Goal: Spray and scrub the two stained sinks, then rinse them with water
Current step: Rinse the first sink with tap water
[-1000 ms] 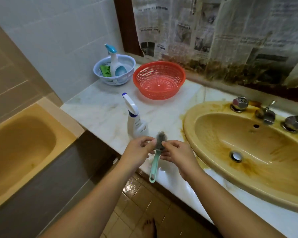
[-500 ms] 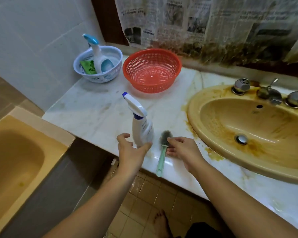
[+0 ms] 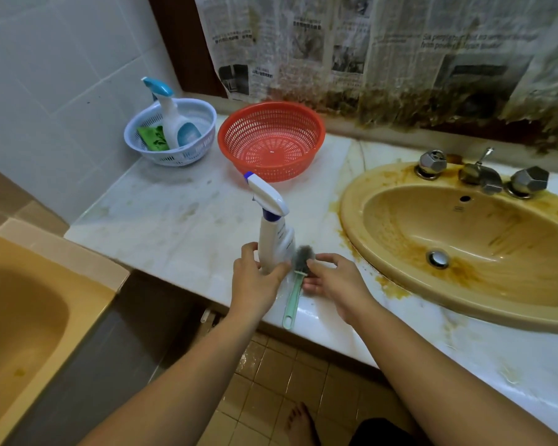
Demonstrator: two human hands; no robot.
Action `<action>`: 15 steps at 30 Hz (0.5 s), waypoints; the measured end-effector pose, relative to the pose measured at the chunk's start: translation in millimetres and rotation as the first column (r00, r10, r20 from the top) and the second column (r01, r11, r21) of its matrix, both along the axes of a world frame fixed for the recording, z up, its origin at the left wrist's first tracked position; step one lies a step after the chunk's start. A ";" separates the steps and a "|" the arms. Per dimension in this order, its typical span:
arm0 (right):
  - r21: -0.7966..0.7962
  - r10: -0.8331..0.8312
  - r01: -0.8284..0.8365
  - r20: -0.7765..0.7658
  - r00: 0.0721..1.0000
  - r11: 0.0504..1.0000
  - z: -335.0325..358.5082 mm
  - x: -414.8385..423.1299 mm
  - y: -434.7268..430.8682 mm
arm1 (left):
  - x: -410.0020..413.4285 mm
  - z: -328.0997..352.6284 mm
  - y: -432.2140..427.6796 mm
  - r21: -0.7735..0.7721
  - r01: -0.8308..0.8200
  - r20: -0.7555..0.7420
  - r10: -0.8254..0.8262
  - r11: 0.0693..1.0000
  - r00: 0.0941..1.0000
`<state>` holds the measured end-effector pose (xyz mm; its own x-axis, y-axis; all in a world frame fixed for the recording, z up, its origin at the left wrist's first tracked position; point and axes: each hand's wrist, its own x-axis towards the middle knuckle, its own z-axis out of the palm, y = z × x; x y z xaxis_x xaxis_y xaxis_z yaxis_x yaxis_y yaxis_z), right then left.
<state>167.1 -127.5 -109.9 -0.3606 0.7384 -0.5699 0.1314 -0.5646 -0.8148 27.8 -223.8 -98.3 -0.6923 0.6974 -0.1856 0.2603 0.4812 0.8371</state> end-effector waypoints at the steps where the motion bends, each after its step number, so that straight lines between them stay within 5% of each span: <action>1: 0.006 -0.002 0.002 -0.003 1.000 1.000 0.3 0.7 0.3 | 1.6 1.5 2.2 0.002 0.001 0.006 -0.001 1.000 1.000; 15: 0.121 0.084 -0.092 0.072 0.994 0.988 -3.6 19.3 -4.2 | 26.7 8.9 -16.7 0.013 -0.108 -0.018 0.108 0.994 0.994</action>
<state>186.4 -131.7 -113.5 -0.3919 0.7720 -0.5005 0.2325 -0.4432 -0.8657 54.4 -240.5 -89.4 -0.7669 0.6204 -0.1641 0.2226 0.4971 0.8387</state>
